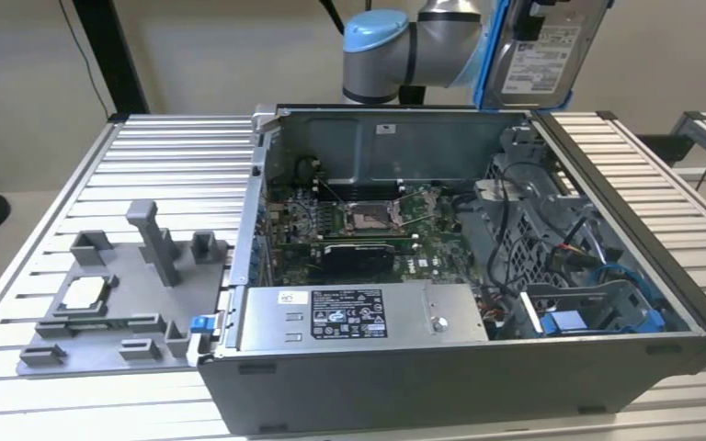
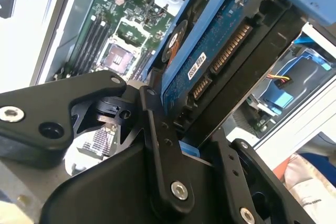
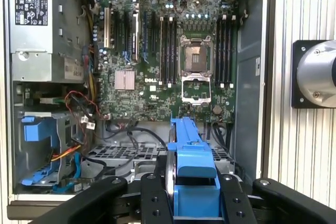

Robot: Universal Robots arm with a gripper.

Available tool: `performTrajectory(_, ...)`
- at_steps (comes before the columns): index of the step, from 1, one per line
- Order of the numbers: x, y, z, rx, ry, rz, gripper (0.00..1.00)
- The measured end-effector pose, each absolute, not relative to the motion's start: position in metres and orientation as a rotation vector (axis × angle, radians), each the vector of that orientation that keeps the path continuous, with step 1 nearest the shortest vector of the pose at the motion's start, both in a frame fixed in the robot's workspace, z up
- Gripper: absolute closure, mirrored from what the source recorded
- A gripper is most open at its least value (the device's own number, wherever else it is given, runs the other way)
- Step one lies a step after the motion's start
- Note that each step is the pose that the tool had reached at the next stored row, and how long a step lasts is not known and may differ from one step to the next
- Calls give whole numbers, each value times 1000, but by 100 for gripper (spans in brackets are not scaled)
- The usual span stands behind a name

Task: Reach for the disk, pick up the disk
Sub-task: 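Pick up the disk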

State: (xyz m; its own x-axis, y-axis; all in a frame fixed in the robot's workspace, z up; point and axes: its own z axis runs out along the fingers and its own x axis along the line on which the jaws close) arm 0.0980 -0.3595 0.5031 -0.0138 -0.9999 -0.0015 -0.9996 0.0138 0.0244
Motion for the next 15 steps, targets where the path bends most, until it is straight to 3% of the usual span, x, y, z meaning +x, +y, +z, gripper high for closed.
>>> performTrajectory(15,100,-380,503,2195,-2225,-30,100)
